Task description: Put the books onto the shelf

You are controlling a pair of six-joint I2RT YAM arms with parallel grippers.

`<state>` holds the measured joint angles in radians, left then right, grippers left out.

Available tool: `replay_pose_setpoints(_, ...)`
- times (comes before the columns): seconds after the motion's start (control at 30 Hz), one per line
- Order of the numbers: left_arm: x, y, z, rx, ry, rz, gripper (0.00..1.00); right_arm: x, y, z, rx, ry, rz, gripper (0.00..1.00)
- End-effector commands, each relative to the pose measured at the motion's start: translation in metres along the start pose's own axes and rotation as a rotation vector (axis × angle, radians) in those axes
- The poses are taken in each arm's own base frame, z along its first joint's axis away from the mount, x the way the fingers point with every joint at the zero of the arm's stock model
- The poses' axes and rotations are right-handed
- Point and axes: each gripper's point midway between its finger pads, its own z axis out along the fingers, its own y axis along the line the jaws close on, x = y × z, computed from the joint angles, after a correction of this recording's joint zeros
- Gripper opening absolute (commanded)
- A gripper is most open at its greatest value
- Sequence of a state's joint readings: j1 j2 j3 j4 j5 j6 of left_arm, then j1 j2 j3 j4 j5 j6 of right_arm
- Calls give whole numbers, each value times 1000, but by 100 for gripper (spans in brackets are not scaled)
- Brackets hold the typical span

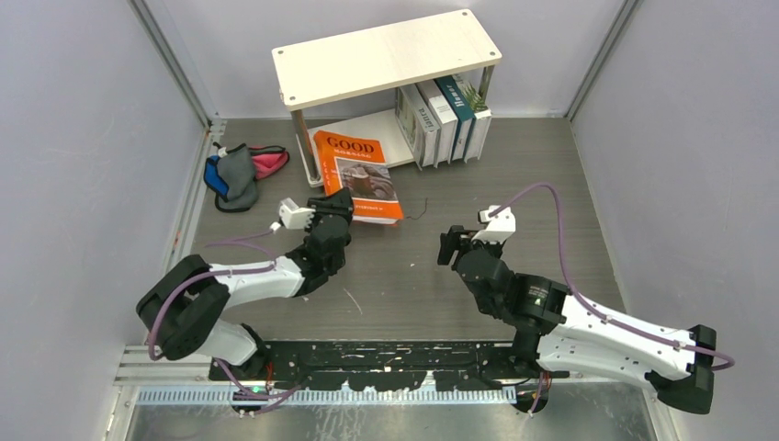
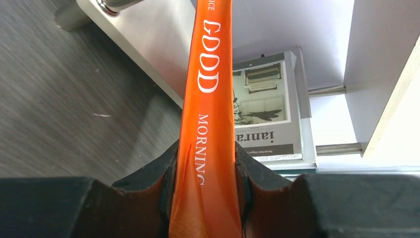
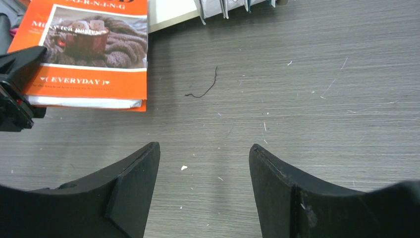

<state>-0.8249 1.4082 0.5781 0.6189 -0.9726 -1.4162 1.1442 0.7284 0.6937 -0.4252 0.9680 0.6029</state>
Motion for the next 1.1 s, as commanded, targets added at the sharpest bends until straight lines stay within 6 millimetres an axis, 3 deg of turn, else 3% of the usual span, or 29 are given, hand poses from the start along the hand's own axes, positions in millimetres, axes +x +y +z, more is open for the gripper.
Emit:
replay_pose_setpoints(0.0,1,-47,18,97,13,-174,35,-9,10,10,-23,-11,35,71)
replay_pose_setpoints(0.23,10,-46,54,108,11,-236,35,-9,6,27,-4,7,28,72)
replay_pose_setpoints(0.57,3,-36,97,118,-19,-309,35,-6,-3,47,28,37,44,72)
replay_pose_setpoints(1.07,3,-11,125,102,-37,-381,36,-1,1,61,42,56,35,72)
